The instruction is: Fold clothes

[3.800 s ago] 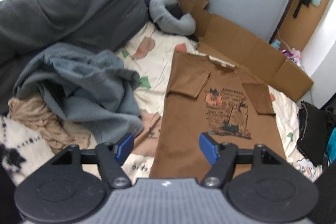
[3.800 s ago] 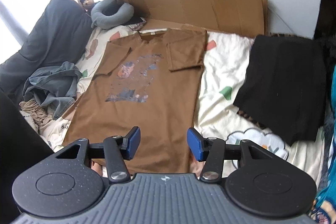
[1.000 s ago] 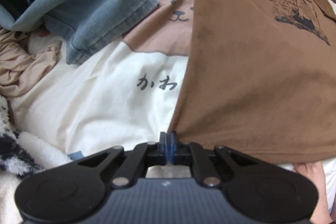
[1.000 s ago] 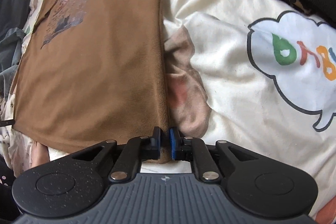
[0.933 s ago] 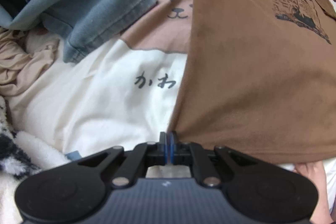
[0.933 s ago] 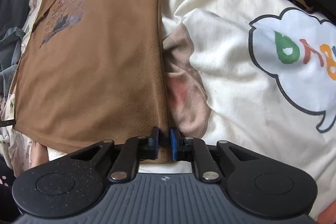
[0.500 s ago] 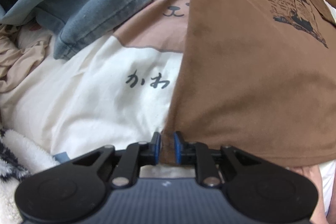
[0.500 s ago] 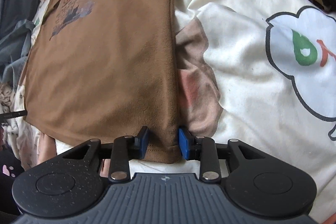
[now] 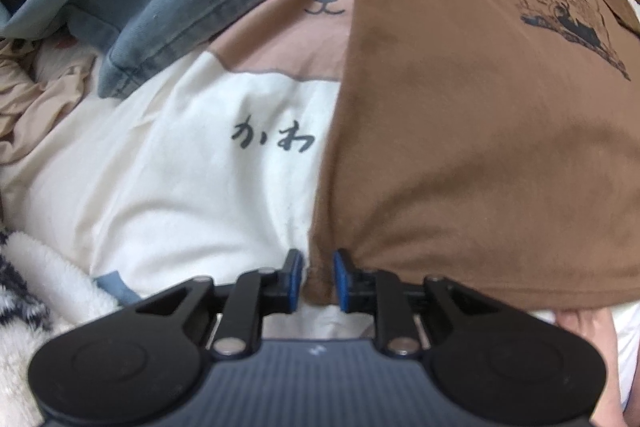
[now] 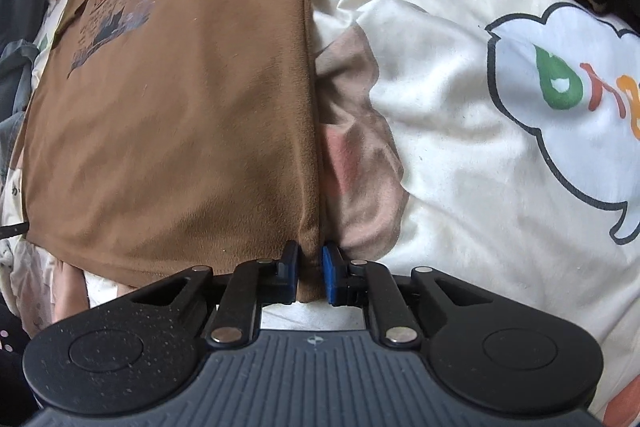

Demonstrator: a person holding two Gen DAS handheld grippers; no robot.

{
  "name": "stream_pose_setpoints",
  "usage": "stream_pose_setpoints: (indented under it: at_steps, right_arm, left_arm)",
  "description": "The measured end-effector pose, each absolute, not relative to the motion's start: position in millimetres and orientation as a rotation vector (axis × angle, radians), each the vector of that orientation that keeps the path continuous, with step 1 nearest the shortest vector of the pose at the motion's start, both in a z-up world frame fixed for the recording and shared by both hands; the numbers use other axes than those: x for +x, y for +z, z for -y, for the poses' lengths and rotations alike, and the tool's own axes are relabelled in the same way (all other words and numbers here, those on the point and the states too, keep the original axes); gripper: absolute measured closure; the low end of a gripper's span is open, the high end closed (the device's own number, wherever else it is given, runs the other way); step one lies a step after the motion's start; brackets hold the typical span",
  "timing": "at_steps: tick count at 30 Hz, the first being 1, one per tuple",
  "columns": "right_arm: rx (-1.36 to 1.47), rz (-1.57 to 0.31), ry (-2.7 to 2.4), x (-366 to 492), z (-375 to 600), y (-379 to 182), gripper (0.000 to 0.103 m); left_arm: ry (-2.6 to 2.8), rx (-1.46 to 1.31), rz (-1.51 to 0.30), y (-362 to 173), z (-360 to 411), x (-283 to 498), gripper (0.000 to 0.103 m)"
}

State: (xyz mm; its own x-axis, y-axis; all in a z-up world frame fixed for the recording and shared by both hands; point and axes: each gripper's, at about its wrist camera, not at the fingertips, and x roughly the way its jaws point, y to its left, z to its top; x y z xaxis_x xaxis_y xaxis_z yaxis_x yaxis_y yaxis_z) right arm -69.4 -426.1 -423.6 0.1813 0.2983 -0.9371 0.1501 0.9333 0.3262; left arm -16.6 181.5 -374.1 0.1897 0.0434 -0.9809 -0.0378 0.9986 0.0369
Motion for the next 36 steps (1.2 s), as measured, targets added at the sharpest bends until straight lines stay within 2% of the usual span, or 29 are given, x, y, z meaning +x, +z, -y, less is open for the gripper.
stream_pose_setpoints:
  at_steps: [5, 7, 9, 17, 26, 28, 36]
  right_arm:
    - [0.328, -1.395, 0.094, -66, 412, -425, 0.087]
    - [0.334, -1.396, 0.094, -66, 412, -425, 0.093]
    - [0.342, -1.403, 0.095, -67, 412, -425, 0.096]
    - [0.343, -1.405, 0.079, -72, 413, -404, 0.098]
    - [0.355, -1.356, 0.07, -75, 428, -346, 0.099]
    - [0.342, -1.341, 0.072, -72, 429, -333, 0.099]
    - [0.321, -1.299, 0.075, -77, 436, -293, 0.099]
  left_arm:
    - [0.056, 0.053, -1.389, -372, -169, -19, 0.091]
    - [0.063, 0.06, -1.391, -370, -167, -20, 0.095]
    - [0.074, 0.049, -1.39, -366, -167, -21, 0.098]
    - [0.093, -0.012, -1.378, -330, -171, -26, 0.099]
    - [0.071, -0.069, -1.354, -277, -163, -42, 0.099]
    - [0.06, -0.081, -1.343, -285, -176, -20, 0.099]
    - [0.026, -0.11, -1.302, -253, -179, -17, 0.099]
